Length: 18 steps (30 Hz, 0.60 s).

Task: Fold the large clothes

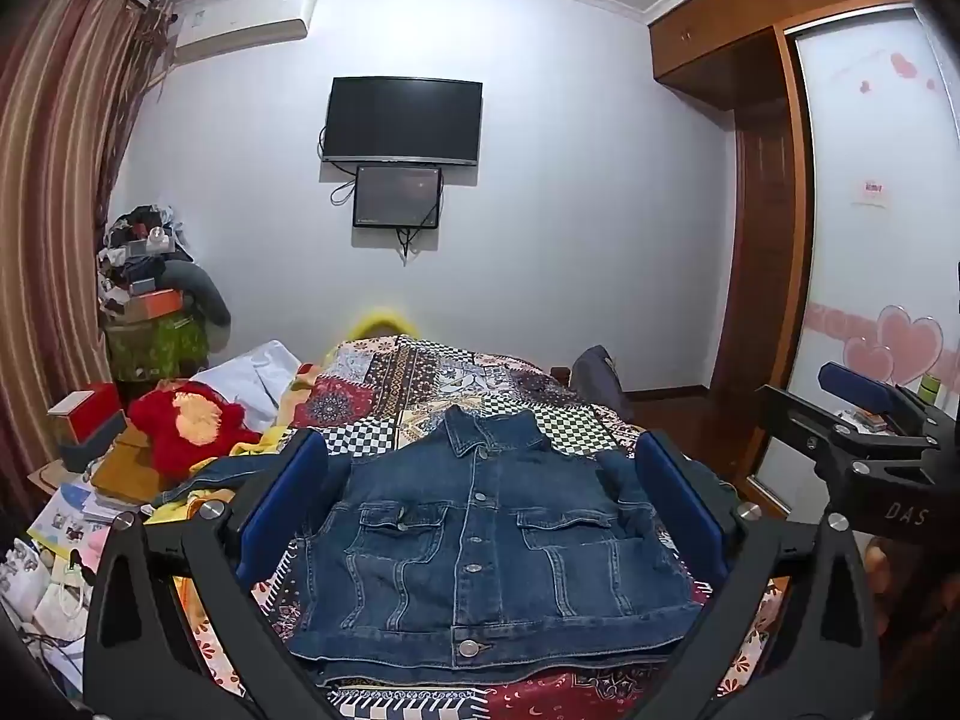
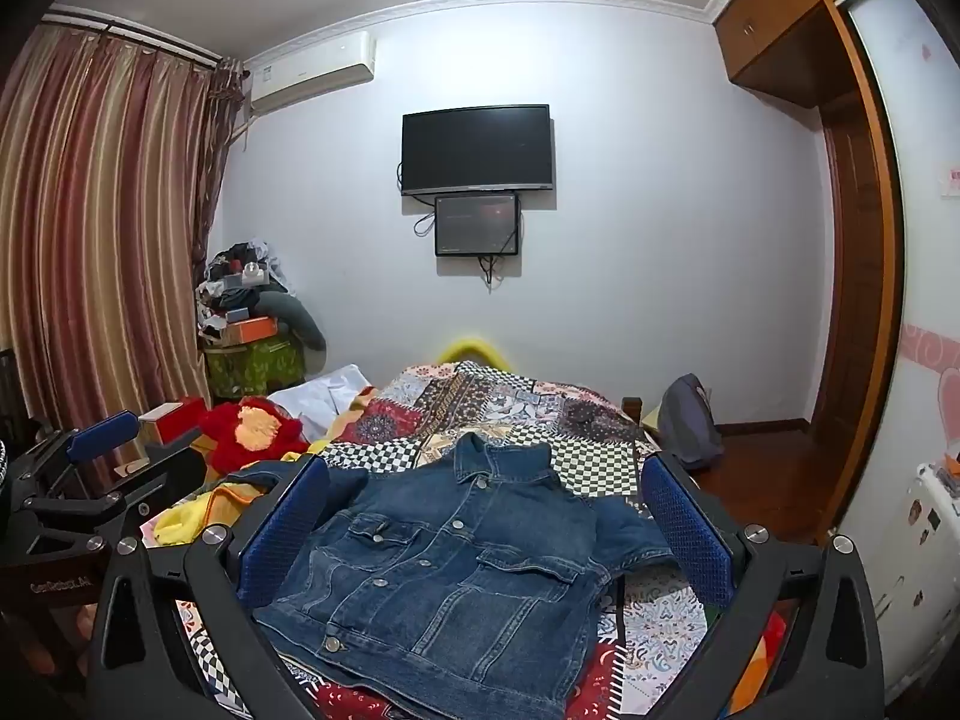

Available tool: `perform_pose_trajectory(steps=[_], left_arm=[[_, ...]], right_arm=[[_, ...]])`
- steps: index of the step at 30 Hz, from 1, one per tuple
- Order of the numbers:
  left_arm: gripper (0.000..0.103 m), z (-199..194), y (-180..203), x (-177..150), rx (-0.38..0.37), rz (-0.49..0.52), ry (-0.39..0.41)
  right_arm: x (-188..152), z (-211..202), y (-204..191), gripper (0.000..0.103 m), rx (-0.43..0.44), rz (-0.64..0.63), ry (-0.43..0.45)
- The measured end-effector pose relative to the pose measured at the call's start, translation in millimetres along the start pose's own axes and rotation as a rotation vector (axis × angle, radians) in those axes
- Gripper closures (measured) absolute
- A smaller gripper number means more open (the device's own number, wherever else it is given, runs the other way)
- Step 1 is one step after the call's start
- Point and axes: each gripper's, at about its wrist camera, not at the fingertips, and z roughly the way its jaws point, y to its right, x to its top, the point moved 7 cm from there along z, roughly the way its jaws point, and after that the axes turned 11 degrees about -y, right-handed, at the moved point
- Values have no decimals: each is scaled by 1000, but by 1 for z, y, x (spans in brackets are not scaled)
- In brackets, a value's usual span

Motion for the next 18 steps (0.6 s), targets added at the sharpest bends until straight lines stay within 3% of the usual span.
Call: perform_pose_trajectory(steps=[18], left_arm=[[0,1,5,-2,-4,0,-3]], right_arm=[[-5,8,3,0,14,18,-13]])
